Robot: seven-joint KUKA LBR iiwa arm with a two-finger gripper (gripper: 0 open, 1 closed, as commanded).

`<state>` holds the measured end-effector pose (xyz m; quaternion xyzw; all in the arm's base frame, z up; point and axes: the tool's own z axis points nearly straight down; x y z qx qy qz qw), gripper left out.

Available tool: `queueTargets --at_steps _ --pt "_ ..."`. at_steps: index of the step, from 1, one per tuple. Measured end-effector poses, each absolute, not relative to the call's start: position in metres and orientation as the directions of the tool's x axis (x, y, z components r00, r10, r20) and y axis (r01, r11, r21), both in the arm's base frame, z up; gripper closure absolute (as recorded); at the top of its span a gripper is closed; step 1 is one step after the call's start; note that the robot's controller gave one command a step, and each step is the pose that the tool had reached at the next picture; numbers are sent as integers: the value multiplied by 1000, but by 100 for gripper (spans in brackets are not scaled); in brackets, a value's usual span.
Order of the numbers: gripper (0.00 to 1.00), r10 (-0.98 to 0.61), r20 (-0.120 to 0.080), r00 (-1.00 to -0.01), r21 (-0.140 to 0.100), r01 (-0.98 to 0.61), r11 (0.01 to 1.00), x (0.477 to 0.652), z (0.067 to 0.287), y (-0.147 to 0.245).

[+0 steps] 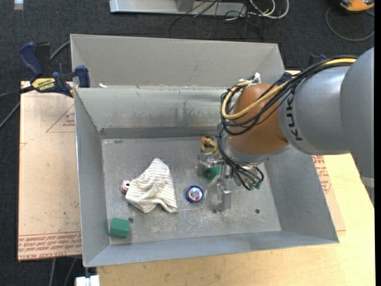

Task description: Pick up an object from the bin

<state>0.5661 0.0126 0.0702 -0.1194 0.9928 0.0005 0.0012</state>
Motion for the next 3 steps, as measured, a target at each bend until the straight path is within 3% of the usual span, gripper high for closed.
queueTargets --at_steps 1,2,3 --pt "100 -237 -3 -971 1 -237 971 566 70 13" --pt "0 -237 -3 -971 1 -237 971 566 70 13" --pt "100 -237 -3 -971 1 -237 971 566 70 13"
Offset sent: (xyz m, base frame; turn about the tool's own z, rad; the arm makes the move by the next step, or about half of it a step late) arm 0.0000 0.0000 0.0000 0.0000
